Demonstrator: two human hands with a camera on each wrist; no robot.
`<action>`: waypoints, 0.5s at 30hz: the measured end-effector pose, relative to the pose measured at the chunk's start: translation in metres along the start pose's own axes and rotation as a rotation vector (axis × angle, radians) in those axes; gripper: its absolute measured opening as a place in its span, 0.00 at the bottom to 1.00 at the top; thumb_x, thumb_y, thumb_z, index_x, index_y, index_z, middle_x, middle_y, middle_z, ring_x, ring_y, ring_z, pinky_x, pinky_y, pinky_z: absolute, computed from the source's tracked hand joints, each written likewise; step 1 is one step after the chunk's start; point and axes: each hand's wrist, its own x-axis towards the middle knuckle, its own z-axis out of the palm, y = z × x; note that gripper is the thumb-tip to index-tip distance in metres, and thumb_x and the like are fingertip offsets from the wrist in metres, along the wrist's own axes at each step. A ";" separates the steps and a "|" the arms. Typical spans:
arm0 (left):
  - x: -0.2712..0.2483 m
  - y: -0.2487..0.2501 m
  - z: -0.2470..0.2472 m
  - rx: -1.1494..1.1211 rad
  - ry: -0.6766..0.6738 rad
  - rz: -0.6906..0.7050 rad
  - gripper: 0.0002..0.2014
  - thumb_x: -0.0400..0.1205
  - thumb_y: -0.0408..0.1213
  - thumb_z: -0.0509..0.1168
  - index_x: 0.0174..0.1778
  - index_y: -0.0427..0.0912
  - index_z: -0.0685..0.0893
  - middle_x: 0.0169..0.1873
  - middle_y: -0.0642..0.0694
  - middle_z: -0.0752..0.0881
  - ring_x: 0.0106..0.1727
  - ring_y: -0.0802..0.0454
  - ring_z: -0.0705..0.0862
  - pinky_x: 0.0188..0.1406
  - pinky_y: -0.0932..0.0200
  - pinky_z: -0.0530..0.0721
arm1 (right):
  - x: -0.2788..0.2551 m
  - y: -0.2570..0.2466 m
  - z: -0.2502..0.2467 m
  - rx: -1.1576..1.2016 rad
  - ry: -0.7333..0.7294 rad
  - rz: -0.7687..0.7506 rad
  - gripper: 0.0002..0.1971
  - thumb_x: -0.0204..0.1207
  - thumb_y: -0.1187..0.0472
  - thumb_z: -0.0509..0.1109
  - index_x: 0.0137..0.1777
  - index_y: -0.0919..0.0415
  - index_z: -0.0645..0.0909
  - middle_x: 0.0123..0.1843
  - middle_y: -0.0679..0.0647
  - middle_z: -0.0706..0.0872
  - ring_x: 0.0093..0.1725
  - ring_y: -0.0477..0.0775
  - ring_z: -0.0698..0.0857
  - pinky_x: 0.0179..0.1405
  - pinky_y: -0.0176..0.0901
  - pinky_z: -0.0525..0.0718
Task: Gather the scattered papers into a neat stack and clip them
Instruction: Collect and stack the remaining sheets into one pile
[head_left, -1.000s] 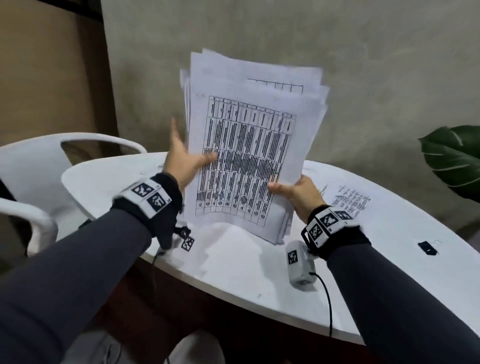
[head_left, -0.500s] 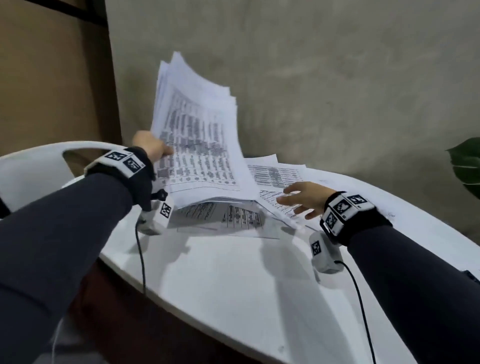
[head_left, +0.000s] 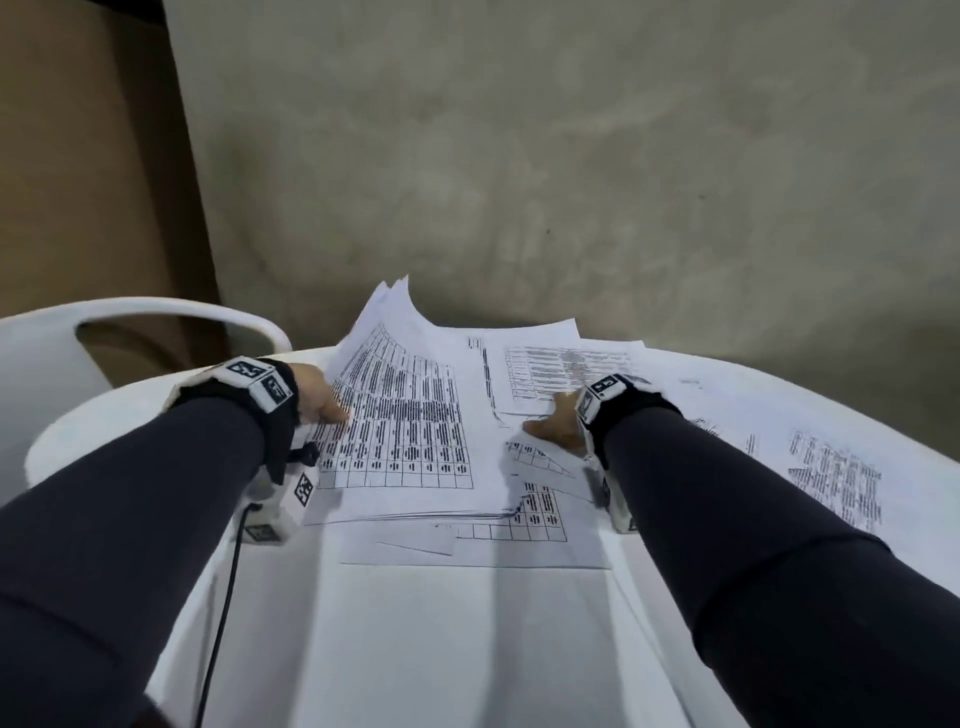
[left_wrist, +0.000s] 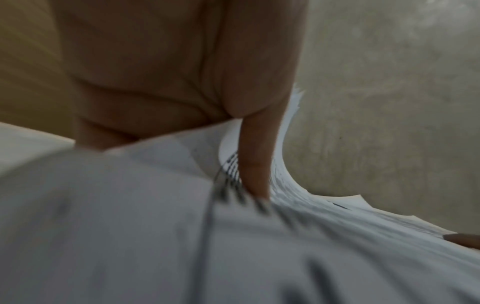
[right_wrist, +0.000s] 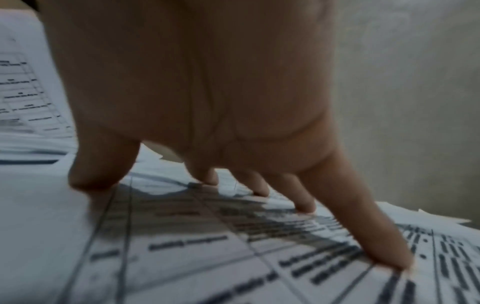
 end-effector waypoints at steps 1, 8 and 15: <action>0.003 -0.002 0.001 0.028 -0.047 0.012 0.15 0.78 0.47 0.68 0.34 0.38 0.82 0.35 0.46 0.84 0.49 0.48 0.81 0.47 0.60 0.80 | 0.006 0.003 0.003 -0.016 -0.019 -0.001 0.53 0.55 0.19 0.46 0.74 0.52 0.71 0.76 0.56 0.74 0.75 0.64 0.72 0.75 0.62 0.66; -0.042 0.004 0.012 0.017 -0.154 0.156 0.17 0.77 0.45 0.69 0.52 0.34 0.85 0.45 0.43 0.83 0.46 0.47 0.79 0.35 0.62 0.74 | -0.054 0.007 0.001 -0.018 -0.115 0.016 0.42 0.79 0.36 0.55 0.83 0.63 0.49 0.78 0.68 0.68 0.77 0.65 0.69 0.74 0.49 0.66; -0.104 -0.031 0.016 -0.600 -0.378 0.196 0.15 0.76 0.23 0.67 0.58 0.27 0.81 0.44 0.33 0.90 0.43 0.36 0.88 0.51 0.39 0.87 | -0.122 0.047 0.018 -0.013 -0.239 -0.127 0.51 0.67 0.27 0.60 0.83 0.47 0.40 0.85 0.66 0.50 0.82 0.65 0.58 0.80 0.56 0.57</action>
